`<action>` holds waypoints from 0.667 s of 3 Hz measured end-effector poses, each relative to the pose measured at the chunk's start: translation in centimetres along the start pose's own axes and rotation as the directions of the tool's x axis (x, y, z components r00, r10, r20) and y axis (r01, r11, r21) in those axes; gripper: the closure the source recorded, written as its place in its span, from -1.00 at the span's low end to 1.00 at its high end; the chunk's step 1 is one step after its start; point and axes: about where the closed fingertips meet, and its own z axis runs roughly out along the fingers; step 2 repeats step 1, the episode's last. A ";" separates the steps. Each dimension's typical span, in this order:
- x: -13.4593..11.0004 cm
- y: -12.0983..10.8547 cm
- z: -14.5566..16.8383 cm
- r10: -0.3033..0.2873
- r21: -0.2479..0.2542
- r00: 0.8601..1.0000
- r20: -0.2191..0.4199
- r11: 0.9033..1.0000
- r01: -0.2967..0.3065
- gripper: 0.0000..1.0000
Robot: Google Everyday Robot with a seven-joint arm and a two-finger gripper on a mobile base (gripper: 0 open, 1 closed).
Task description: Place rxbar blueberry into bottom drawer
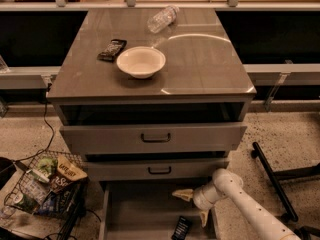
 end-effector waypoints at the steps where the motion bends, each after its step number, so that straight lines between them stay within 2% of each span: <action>1: 0.0 0.0 0.0 0.000 0.000 1.000 0.000 1.000 0.000 -1.00; 2: 0.0 0.0 0.0 0.000 0.000 1.000 0.000 1.000 0.000 -1.00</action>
Offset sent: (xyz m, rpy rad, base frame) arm 0.0000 0.0000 0.0000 0.0000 0.0000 0.0000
